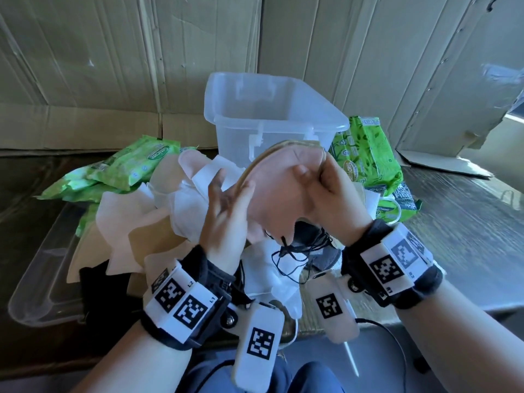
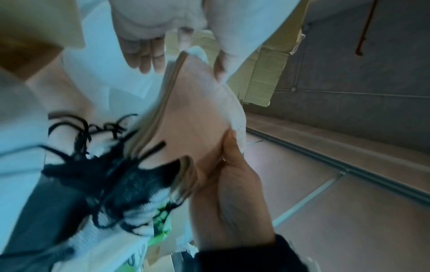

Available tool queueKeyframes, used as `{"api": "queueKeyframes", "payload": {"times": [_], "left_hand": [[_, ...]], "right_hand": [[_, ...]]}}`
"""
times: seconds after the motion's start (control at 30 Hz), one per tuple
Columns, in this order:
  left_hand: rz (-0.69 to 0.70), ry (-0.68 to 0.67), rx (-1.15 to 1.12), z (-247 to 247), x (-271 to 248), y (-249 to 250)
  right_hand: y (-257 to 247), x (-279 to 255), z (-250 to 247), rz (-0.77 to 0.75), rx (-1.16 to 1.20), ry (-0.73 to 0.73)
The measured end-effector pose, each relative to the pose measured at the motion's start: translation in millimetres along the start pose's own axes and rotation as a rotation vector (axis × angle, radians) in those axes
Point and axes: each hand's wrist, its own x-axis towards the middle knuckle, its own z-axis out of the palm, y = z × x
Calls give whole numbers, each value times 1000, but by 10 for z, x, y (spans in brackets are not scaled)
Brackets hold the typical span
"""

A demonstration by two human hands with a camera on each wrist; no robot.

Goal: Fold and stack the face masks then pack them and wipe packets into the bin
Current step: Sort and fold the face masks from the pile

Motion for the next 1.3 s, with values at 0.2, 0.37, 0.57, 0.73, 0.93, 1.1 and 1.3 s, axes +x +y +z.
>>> {"api": "queueKeyframes", "payload": {"times": [0.2,0.37,0.57,0.73,0.93,1.1,1.3], "left_hand": [[-29,-64,-15,77,20,-11],[157,-154,77,-1,32,46],[208,-482,272,14,8,108],[135,-347,272,-44,56,91],[190,-218,204,-101,102,64],[198,-146,221,-153,143,64],[198,-76,279,-160,137,90]], "right_hand": [[8,-12,-11,-18,-77,-56],[76,57,-152,-49,-153,-87],[109,62,-194,-53,-170,-226],[145,77,-338,119,-181,-336],[312,100,-595,233,-59,-256],[323,86,-711,234,-94,-70],[74,148,-686,28,-74,428]]}}
